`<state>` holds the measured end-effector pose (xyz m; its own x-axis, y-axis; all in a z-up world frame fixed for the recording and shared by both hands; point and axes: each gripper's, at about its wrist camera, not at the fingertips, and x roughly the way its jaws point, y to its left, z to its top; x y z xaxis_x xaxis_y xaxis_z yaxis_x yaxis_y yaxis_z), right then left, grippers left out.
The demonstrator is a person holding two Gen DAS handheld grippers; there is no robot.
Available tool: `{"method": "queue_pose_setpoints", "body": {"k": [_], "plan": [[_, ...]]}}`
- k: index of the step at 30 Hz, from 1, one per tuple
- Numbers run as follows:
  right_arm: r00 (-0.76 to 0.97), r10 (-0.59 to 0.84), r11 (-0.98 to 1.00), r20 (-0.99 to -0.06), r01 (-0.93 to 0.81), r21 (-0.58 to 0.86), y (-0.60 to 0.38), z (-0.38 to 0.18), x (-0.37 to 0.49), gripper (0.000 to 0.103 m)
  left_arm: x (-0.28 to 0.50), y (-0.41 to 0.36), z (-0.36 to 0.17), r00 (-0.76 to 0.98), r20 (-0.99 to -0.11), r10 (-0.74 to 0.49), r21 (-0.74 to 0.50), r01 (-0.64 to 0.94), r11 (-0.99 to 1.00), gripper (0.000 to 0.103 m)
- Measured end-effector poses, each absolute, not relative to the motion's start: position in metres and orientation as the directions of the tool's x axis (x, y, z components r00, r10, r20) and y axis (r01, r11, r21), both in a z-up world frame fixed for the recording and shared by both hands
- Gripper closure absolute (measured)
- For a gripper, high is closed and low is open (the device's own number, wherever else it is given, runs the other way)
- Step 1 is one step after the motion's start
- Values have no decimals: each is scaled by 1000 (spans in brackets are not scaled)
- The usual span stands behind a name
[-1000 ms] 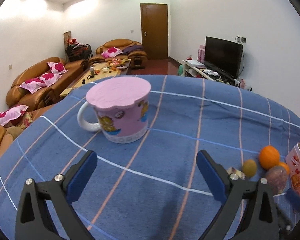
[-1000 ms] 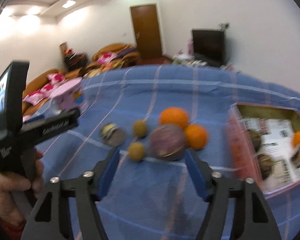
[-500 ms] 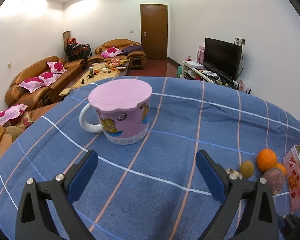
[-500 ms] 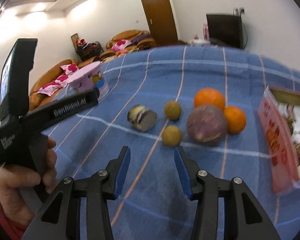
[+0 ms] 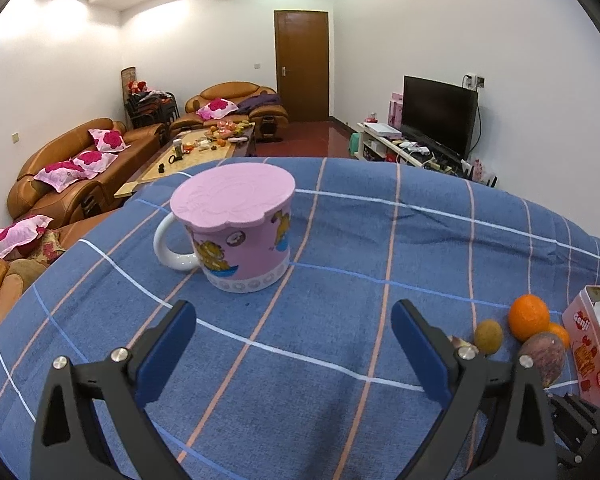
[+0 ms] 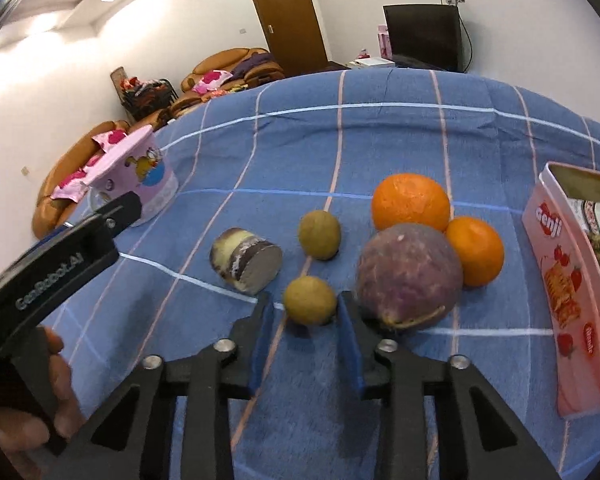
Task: Organize fruits
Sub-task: 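Grasp the cut cylinder piece with the left tool while the right tool grasps a small brown fruit, then carry the cylinder with the left tool while the right tool carries the brown fruit over the tin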
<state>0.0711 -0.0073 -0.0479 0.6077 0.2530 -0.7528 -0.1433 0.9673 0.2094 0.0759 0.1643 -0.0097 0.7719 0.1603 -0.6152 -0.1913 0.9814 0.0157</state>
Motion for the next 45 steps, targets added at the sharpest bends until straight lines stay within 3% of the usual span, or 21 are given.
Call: {"method": "queue_pose_setpoints", "body": {"k": [7, 15, 18, 28, 29, 32, 34, 38, 45], "plan": [[643, 270, 963, -717, -197, 185, -7, -37, 55, 74, 75, 160, -13, 781, -614, 113, 9, -137, 991, 3], [794, 188, 978, -578, -207, 33, -26, -9, 6, 74, 74, 137, -16, 767, -635, -91, -45, 81, 996, 4], [833, 121, 987, -540, -159, -24, -42, -3, 0, 74, 74, 119, -21, 751, -649, -121, -13, 149, 989, 15], [832, 88, 991, -548, -128, -34, -55, -1, 9, 74, 99, 81, -47, 629, -767, -127, 36, 239, 970, 42], [831, 90, 991, -549, -129, -32, -56, -1, 9, 74, 103, 82, -50, 612, -781, -126, 26, 233, 972, 50], [829, 94, 991, -551, -133, -31, -56, -1, 8, 74, 103, 90, -48, 613, -777, -143, -5, 220, 975, 58], [832, 95, 991, -547, -132, -28, -56, 0, 7, 74, 102, 91, -47, 616, -775, -143, -5, 219, 976, 69], [843, 87, 991, -531, -125, -37, -55, 1, 4, 74, 98, 94, -41, 639, -757, -136, -9, 198, 980, 70], [863, 66, 992, -500, -112, -62, -57, 6, 0, 74, 68, 102, -20, 768, -639, -42, 32, 81, 996, 70]]}}
